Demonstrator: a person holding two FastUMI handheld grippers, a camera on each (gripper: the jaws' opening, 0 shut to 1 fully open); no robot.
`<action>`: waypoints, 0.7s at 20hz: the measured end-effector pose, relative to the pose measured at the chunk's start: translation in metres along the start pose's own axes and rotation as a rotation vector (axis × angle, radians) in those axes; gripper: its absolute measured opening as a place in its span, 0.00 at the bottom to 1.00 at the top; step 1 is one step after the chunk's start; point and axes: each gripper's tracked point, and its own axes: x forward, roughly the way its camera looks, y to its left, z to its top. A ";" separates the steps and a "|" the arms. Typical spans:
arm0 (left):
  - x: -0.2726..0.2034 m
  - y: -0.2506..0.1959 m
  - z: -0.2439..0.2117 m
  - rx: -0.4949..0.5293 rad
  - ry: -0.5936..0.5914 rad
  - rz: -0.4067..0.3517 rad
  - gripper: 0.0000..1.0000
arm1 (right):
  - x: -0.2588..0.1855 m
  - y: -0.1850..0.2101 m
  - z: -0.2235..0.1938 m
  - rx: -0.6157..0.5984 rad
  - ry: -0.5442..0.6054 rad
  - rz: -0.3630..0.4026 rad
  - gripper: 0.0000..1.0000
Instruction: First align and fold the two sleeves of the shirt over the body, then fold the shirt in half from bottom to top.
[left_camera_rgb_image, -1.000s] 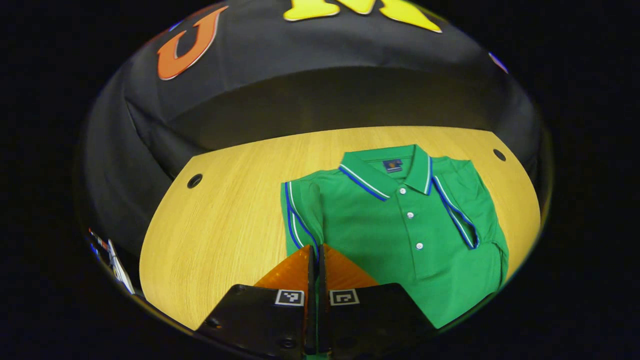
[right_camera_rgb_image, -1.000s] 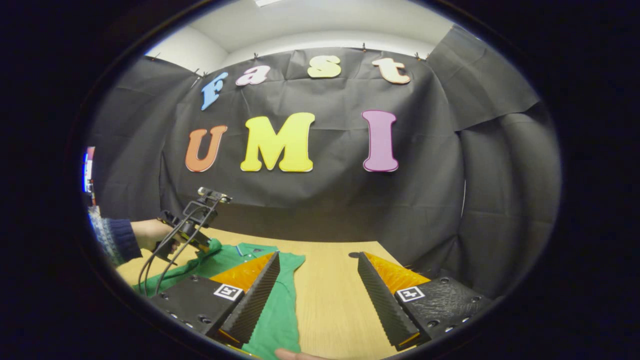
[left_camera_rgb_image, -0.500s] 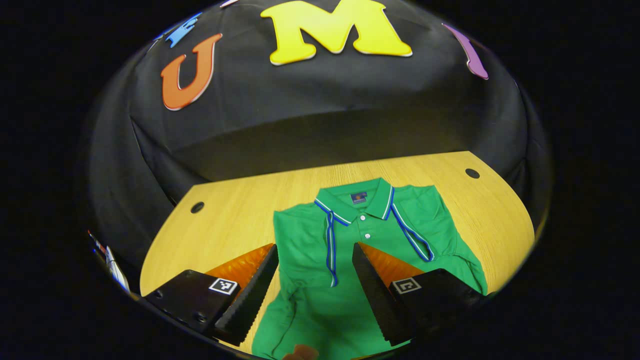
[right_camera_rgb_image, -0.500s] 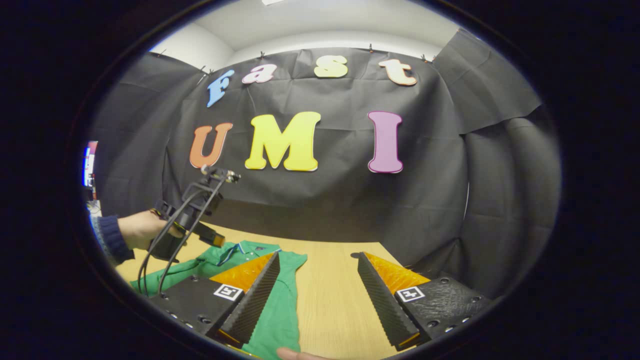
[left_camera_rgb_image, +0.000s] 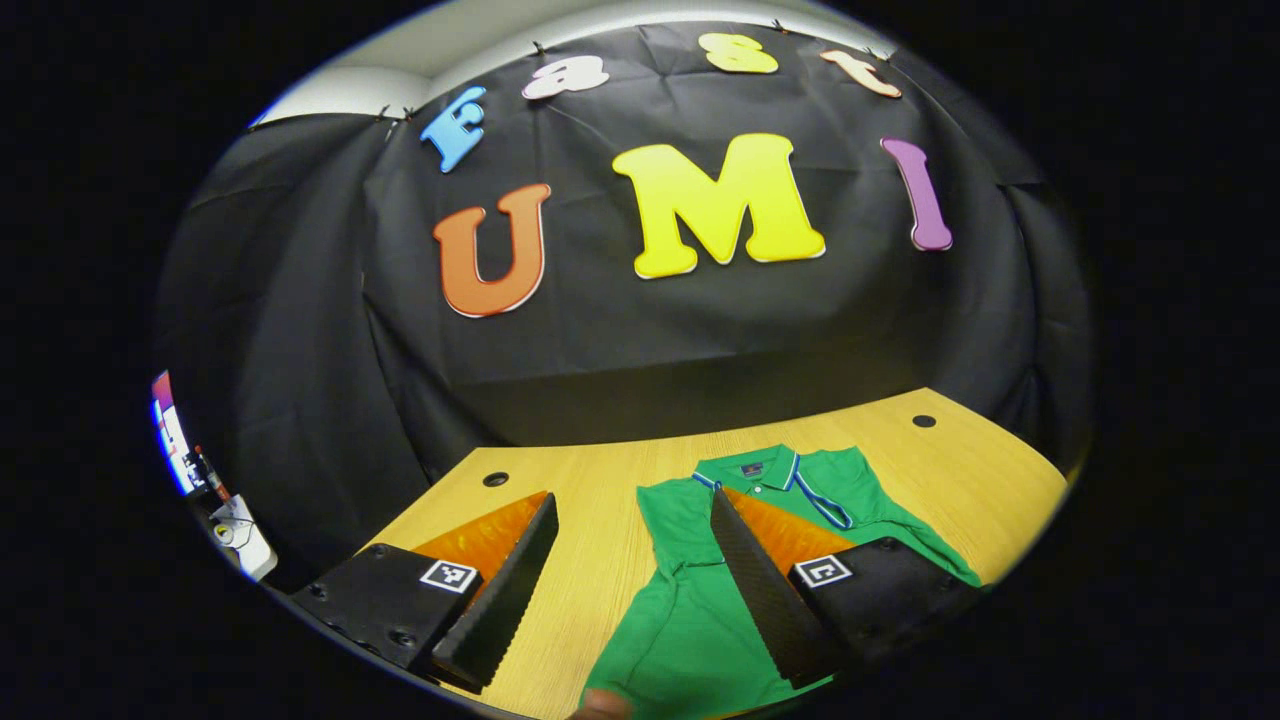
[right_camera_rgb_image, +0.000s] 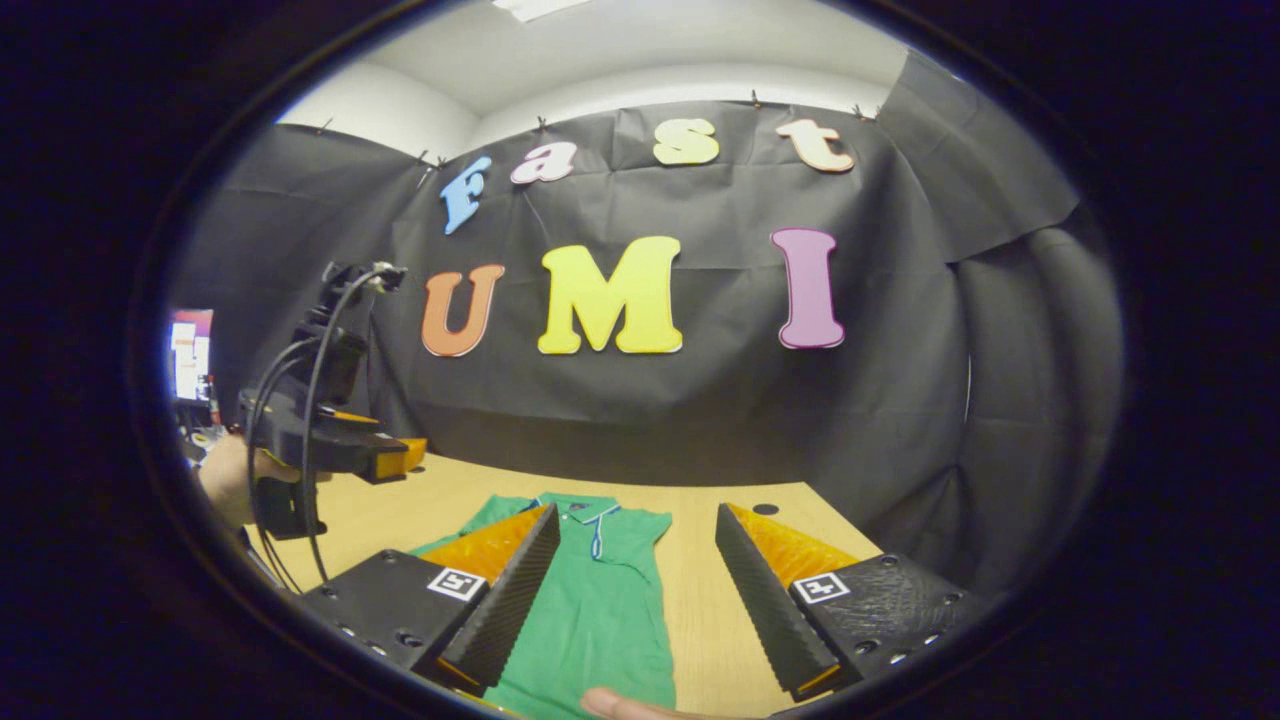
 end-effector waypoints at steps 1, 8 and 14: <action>-0.017 0.000 -0.003 -0.005 -0.011 -0.013 0.99 | -0.005 0.007 0.001 -0.001 -0.010 0.004 0.96; -0.099 0.002 -0.056 -0.069 -0.052 -0.076 0.99 | -0.042 0.027 -0.043 -0.060 0.032 -0.015 0.95; -0.122 0.029 -0.118 -0.098 -0.022 -0.021 0.99 | -0.056 0.017 -0.086 -0.093 0.074 -0.069 0.97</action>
